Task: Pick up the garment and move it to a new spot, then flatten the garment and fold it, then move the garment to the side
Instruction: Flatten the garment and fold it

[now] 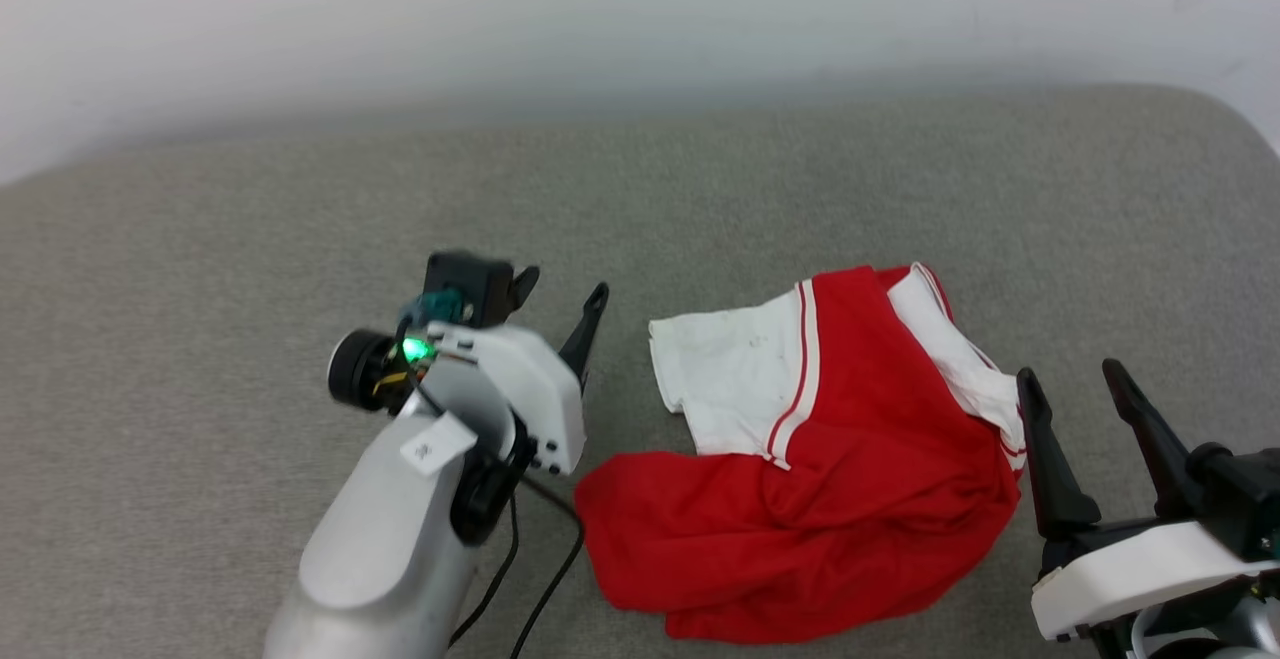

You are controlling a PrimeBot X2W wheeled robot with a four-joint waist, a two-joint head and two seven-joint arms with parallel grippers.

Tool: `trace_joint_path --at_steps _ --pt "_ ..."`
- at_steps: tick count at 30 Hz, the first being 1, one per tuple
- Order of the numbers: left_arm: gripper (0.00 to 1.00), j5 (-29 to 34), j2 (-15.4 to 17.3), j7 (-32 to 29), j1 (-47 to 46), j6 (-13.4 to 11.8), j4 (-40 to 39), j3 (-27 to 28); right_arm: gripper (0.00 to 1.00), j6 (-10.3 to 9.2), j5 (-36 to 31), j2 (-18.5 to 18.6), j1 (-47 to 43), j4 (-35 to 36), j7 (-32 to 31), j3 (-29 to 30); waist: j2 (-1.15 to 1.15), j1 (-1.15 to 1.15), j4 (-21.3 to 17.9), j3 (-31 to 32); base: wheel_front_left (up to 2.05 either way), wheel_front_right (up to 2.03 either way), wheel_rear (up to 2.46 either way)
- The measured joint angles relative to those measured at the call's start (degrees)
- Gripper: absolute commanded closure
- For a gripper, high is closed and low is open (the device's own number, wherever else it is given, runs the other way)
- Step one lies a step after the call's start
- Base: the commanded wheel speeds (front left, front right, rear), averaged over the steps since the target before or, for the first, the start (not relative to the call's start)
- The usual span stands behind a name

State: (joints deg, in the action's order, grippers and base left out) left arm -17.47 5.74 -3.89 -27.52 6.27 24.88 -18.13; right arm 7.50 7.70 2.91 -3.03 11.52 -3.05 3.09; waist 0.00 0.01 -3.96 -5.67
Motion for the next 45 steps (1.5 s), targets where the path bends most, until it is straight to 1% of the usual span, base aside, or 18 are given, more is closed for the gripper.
trace_joint_path --at_steps 8,12,18,19,20,21,22,24,28,31,32,33,34,36,37,40,41,45 --pt "0.00 -4.9 -0.9 -10.9 -11.6 1.1 12.7 -5.7 0.00 0.00 0.7 0.0 2.4 -1.3 1.7 -0.5 0.00 0.00 -2.6 -6.4 0.00 0.00 0.00" --pt "0.00 -7.9 -0.7 -15.2 -15.2 1.2 16.8 -10.7 0.00 0.00 1.1 0.0 3.7 -2.6 2.9 -1.0 0.00 0.00 -3.8 -8.7 0.00 0.00 0.00" --pt "0.00 -12.8 1.1 -21.9 -18.5 1.2 20.0 -19.6 0.00 0.00 2.3 0.0 4.6 -4.5 4.1 -1.1 0.00 0.00 -5.0 -10.9 0.00 0.00 0.00" --pt "0.24 -13.7 1.2 -22.8 -18.9 1.2 20.1 -20.9 0.00 0.00 2.4 0.0 4.8 -4.8 4.3 -1.1 0.00 0.00 -5.0 -11.1 0.00 0.00 0.00" --pt "0.60 -14.7 1.4 -23.5 -19.2 1.1 20.2 -22.2 0.00 0.00 2.5 0.0 5.1 -5.2 4.4 -1.2 0.00 0.00 -4.9 -11.2 0.00 0.00 0.00" --pt "0.85 -15.4 1.6 -23.9 -19.6 1.1 20.2 -23.5 0.00 0.00 2.6 0.0 5.3 -5.5 4.6 -1.2 0.00 0.00 -4.9 -11.3 0.00 0.00 0.00" --pt "1.00 -15.8 1.9 -24.2 -20.0 1.1 20.2 -24.7 0.00 0.00 2.7 0.0 5.4 -5.7 4.7 -1.2 0.00 0.00 -4.8 -11.4 0.00 0.00 0.00" --pt "1.00 -17.1 2.3 -23.8 -20.3 1.1 20.5 -26.3 0.00 0.00 2.9 0.0 5.7 -6.3 4.9 -1.4 0.00 0.00 -4.7 -11.5 0.00 0.00 0.00" --pt "1.00 -17.4 2.9 -19.2 -20.4 1.2 22.2 -27.9 0.00 0.00 2.9 0.0 6.0 -7.1 5.0 -1.2 0.00 -0.01 -4.3 -11.2 0.00 0.00 0.00" --pt "1.00 -17.6 3.0 -13.5 -20.2 1.3 23.6 -27.5 0.00 0.00 3.0 0.0 5.8 -7.9 5.0 -0.3 0.00 0.00 -3.4 -9.9 0.00 0.00 0.00" --pt "1.00 -17.6 3.0 -13.5 -20.2 1.3 23.6 -27.5 0.00 0.00 3.0 0.0 5.8 -7.9 5.0 -0.3 0.00 0.00 -3.4 -9.9 0.00 0.00 0.00" --pt "1.00 -17.6 3.9 -10.4 -20.0 0.7 23.6 -26.6 0.00 0.00 3.2 0.0 5.6 -8.1 4.9 0.3 0.00 0.00 -2.8 -9.1 0.00 0.00 0.00" --pt "1.00 -17.6 3.9 -10.4 -20.0 0.7 23.6 -26.6 0.00 0.00 3.2 0.0 5.6 -8.1 4.9 0.3 0.00 0.00 -2.8 -9.1 0.00 0.00 0.00" --pt "1.00 -18.0 5.0 -8.0 -19.1 0.1 23.0 -25.6 0.00 0.00 3.4 0.0 5.3 -8.4 4.8 0.6 0.00 0.00 -2.1 -8.0 0.00 0.00 0.00" --pt "1.00 -18.3 6.4 -5.8 -18.0 -0.5 21.6 -24.7 0.00 0.00 3.4 0.0 4.9 -8.5 4.5 1.0 0.00 0.00 -1.4 -6.8 0.00 0.00 0.00" --pt "1.00 -18.8 7.7 -4.4 -16.3 -1.3 19.6 -23.9 0.00 0.00 3.4 0.0 4.3 -8.4 4.4 1.4 0.00 -0.01 -0.6 -5.6 0.00 0.00 0.00" --pt "1.00 -19.1 9.7 -3.4 -14.5 -2.4 17.3 -23.1 0.00 0.00 3.4 0.0 3.7 -8.4 4.1 1.9 0.00 -0.01 0.5 -4.7 0.00 0.00 0.00" --pt "1.00 -20.7 14.1 -2.9 -8.7 -5.1 11.8 -20.9 0.00 0.00 3.4 0.0 2.5 -8.2 3.5 2.2 0.00 -0.01 2.3 -2.7 0.00 0.00 0.00"
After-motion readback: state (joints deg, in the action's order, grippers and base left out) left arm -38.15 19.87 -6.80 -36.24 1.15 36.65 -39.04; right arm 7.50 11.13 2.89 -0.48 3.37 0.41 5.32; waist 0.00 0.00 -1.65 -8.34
